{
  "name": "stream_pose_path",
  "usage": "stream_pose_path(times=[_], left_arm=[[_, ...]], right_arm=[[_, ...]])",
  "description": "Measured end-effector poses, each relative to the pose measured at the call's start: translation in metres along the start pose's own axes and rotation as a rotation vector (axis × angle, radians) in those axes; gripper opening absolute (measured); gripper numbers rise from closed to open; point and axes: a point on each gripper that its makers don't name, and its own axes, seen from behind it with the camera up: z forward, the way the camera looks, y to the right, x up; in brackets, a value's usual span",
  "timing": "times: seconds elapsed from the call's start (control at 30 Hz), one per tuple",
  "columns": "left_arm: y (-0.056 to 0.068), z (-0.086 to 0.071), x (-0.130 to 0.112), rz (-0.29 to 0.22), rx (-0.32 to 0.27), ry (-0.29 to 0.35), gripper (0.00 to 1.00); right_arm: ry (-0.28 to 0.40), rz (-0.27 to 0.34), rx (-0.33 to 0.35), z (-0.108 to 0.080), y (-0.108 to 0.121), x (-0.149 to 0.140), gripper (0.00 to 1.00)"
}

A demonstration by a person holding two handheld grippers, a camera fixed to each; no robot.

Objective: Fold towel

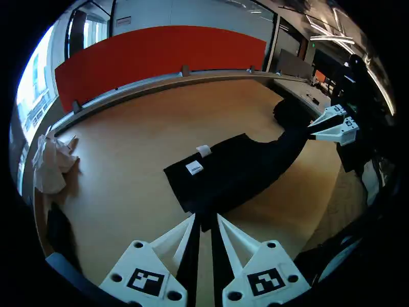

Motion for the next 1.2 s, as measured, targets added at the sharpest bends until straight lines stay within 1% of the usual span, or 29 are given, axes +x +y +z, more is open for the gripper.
stream_pose_path(times=[0.37,0.57,0.8,0.97,1.2], left_arm=[[0.002,0.001,-0.001,0.003,-0.002,-0.003,0.14],[0.000,0.006,-0.002,-0.008,0.001,-0.004,0.14],[-0.010,0.025,0.001,-0.008,0.016,-0.003,0.14],[-0.018,0.042,0.006,-0.006,0.027,-0.007,0.14],[-0.026,0.066,0.007,-0.023,0.033,-0.023,0.14]], right_arm=[[-0.013,-0.001,0.006,0.003,0.000,-0.004,0.17],[-0.026,0.001,0.007,0.008,0.003,-0.007,0.17],[-0.050,0.005,0.005,0.025,0.013,-0.012,0.17],[-0.066,0.005,0.001,0.041,0.024,-0.013,0.17],[-0.087,0.004,-0.016,0.062,0.042,-0.017,0.17]])
